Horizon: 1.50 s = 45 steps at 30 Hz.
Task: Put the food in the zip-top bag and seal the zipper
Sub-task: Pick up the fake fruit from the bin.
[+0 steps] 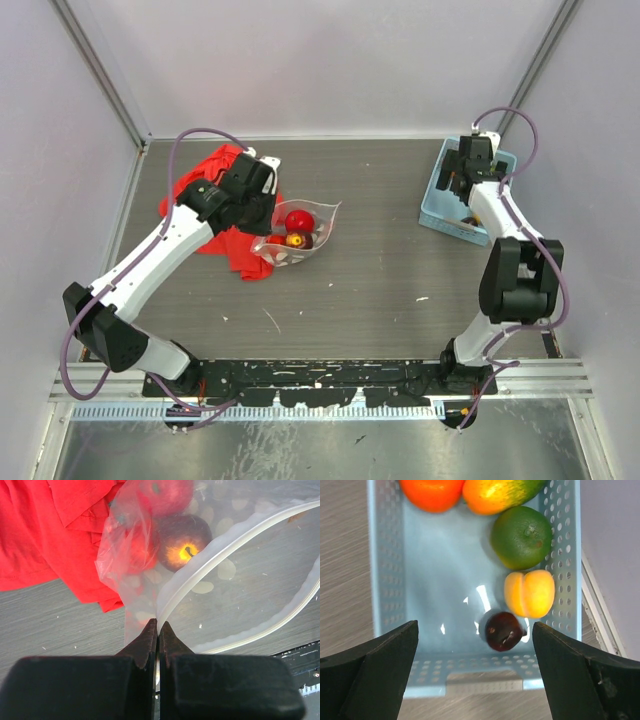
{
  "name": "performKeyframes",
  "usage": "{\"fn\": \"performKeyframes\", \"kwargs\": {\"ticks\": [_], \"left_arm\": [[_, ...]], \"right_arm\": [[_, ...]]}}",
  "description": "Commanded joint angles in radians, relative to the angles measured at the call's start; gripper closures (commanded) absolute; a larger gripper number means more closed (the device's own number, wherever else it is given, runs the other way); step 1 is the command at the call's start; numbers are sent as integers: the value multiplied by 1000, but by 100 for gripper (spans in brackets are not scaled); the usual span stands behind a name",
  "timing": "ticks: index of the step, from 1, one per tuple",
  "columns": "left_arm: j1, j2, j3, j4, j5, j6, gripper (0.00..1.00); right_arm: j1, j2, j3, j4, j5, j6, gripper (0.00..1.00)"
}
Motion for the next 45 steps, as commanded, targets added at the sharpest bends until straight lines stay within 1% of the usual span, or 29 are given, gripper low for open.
{"fn": "performKeyframes", "kwargs": {"ticks": [1,8,16,26,29,33,38,40,42,45], "left_arm": [[9,-36,1,44,16,-1,100],[15,-34,0,42,9,2,100],[16,-29,1,41,14,3,100],[16,-25,3,41,20,4,100],[16,-25,0,42,20,3,100],[16,-23,1,41,21,4,100],[16,-21,1,42,27,2,100],[16,-20,0,43,27,2,100],[16,-20,1,42,29,2,100],[16,-21,0,42,32,2,100]], "right_arm": [[-38,73,91,118,83,-65,0],[-97,199,150,183,100,-137,0],[-160,323,225,193,-27,-151,0],[-181,446,281,175,-73,-182,0],[-186,477,281,173,-118,-190,0],[-193,489,263,202,-229,-189,0],[-201,496,248,230,-283,-176,0],[-205,497,246,232,-293,-170,2],[-206,495,247,233,-302,-166,6],[-206,482,246,227,-319,-162,15]]}}
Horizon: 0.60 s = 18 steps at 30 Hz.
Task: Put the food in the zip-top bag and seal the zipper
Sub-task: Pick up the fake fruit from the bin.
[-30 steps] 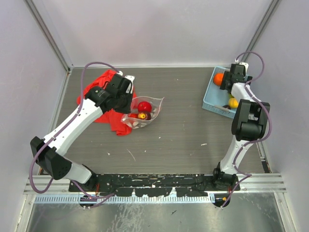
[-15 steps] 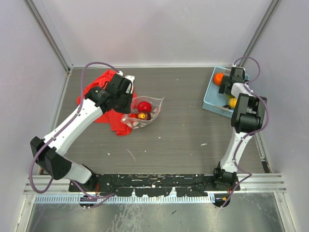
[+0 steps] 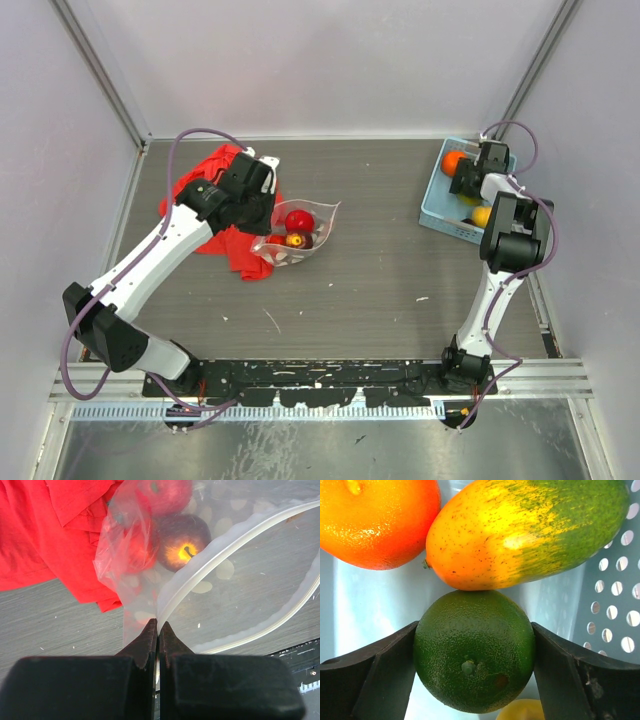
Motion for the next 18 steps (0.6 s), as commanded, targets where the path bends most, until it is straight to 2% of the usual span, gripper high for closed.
{"fn": "performKeyframes", "kwargs": {"ticks": [1,9,18], "left_arm": [[5,-22,5,40,17,2,100],[5,-26,5,41,30,0,100],[6,-36,4,48,67,-5,100]], "right_arm": [[-4,-30,2,39,-45,12,18],[-4,-134,-39,22,-53,43,39],[17,-299,-101,7,-41,94,44]]}}
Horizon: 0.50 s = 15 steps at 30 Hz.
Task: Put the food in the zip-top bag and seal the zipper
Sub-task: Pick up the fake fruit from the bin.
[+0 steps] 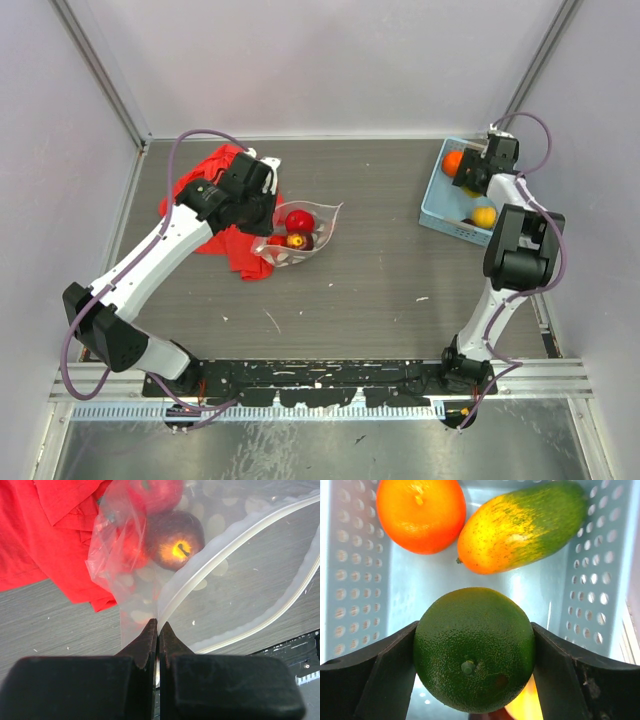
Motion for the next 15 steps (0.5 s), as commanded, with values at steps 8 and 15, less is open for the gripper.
{"fn": "performKeyframes", "kwargs": {"ticks": [8,15], "left_arm": [[6,-36,1,48,40,-3,100],[6,-33,2,49,38,-2,100]], "right_arm": [[78,-289,-109,8,-8,107,45],[172,-425,-194,-28,4,121,45]]}}
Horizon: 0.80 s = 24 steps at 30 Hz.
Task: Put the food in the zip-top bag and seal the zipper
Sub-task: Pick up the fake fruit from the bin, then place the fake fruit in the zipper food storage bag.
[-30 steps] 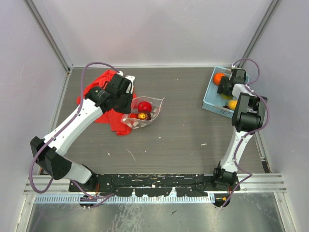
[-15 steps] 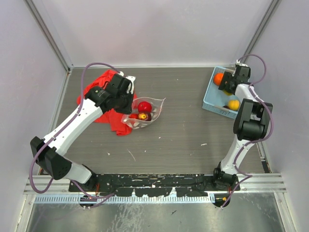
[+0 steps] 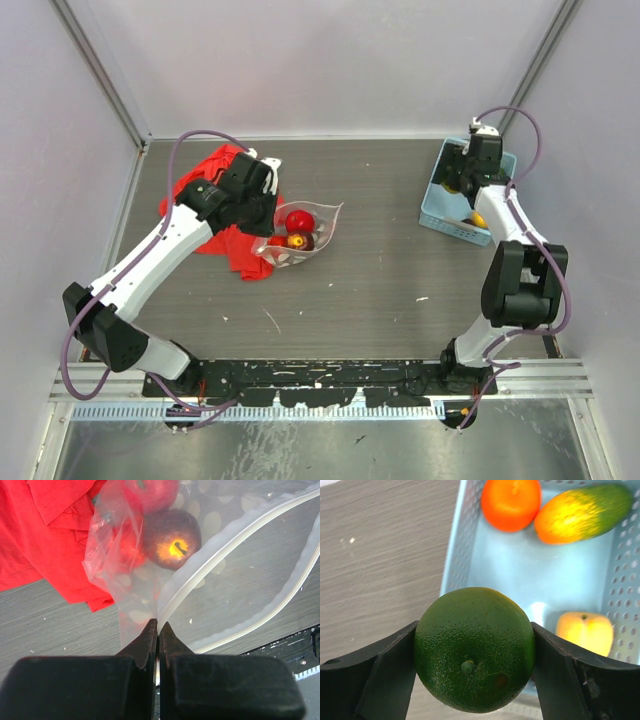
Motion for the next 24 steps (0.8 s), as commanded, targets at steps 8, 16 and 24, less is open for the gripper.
{"fn": "performKeyframes", "kwargs": {"ticks": [8,16,24], "left_arm": [[5,-29,-1,50,14,-3,100],[6,-27,0,49,22,-2,100],[5,-25,1,50,31,-3,100]], "right_arm": [[143,-273,-142,-38,-25,60,45],[316,-397,-189,-30,-38,92,45],[509,-494,-254,85,-48,92,45]]}}
